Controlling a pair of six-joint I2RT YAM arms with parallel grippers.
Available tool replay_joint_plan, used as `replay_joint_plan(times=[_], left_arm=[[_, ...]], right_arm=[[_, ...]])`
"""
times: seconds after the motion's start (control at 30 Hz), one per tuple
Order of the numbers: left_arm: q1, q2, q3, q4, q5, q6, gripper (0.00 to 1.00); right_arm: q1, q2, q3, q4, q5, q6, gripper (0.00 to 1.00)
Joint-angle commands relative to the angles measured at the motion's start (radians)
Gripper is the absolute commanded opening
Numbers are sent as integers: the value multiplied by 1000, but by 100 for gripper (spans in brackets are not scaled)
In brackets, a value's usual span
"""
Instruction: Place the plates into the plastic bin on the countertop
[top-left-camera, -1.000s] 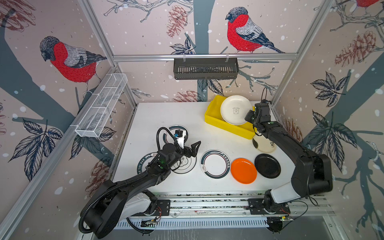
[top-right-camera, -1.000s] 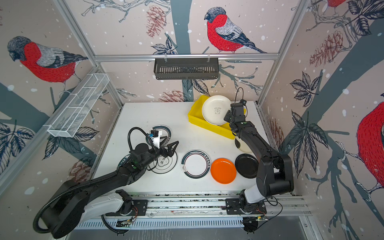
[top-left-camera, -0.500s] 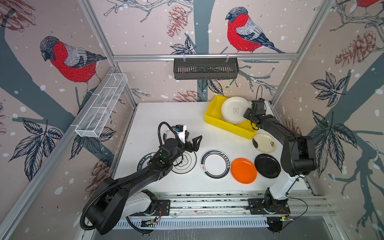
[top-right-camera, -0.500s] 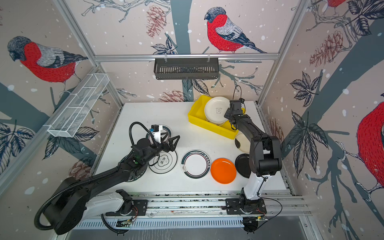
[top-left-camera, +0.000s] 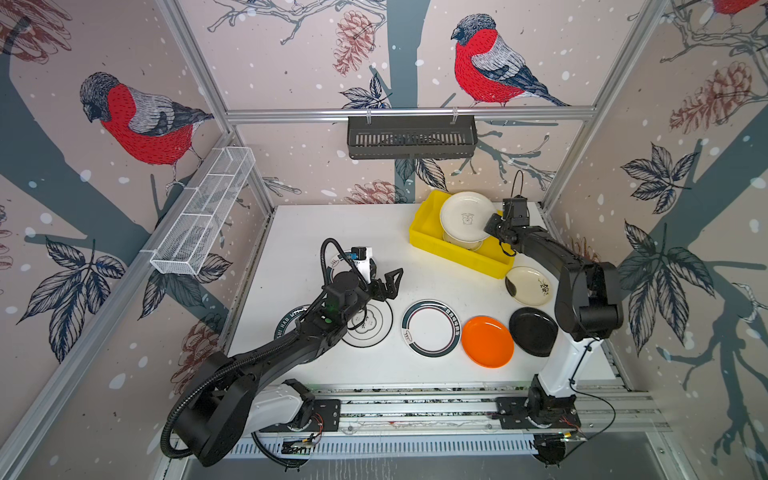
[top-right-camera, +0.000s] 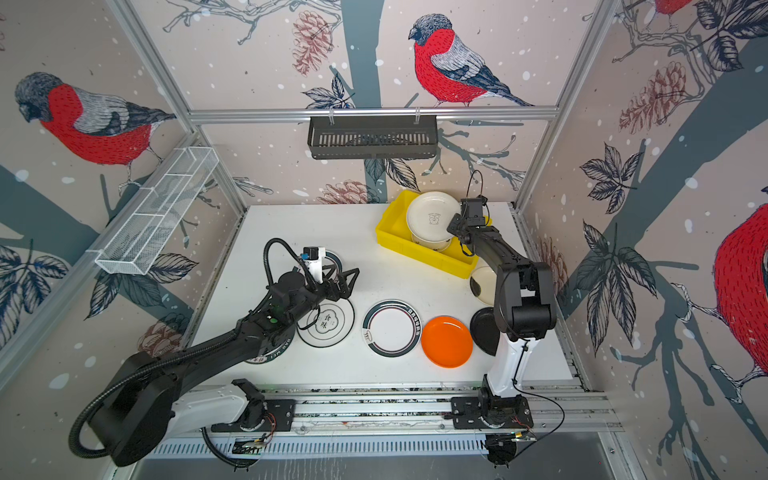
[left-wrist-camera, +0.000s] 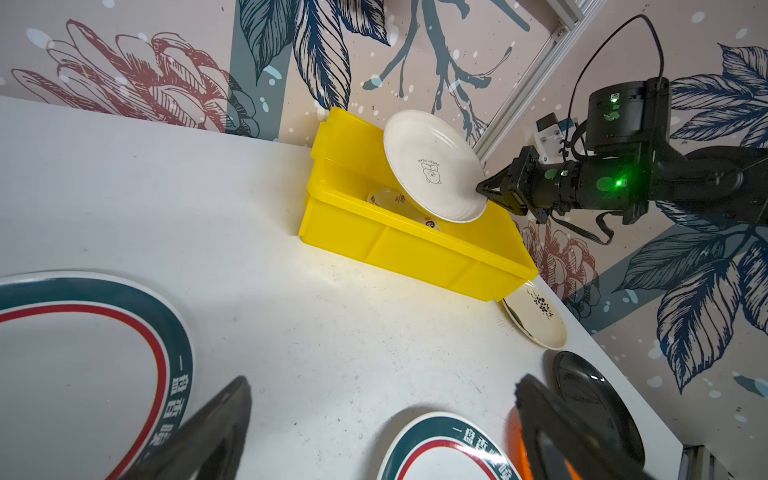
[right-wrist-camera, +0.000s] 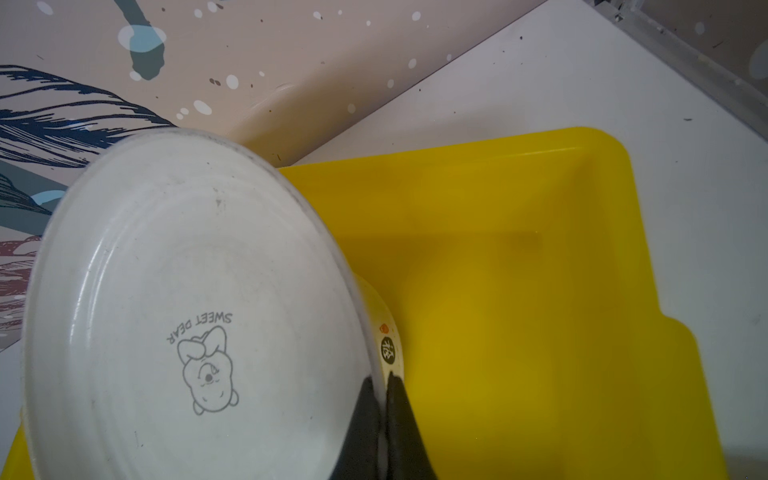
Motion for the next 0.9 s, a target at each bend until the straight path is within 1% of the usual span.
replay_joint_plan(times=[0.0,0.13,0.27,0.5,0.67,0.77,0.83,0.87], left_arm=[[1,-16,14,-18,-27,-7,98],[1,-27,11,-40,-38,-14,98],[1,-27,11,-45,-30,-20,98],[1,-29,-5,-25,-31,-24,98],[1,-54,-24,-24,-50,-18,98],[1,-69,-42,-24,-67,-17,98],[1,-74,-45,-29,-75,-15,98],[1,-77,-45,-33,-76,-14,98]], right_arm=[[2,27,26,21,10,-5,0],[5,68,44,12,23,-16,0],[9,113,68,6,2,-25,0],[17,178,103,-21,18,-36,0],[33,254,187,-97,62,-80,0],[31,281,204,-117,76,-88,0],[33,288,202,-118,90,-96,3],[35,293,202,-120,101,-102,7]])
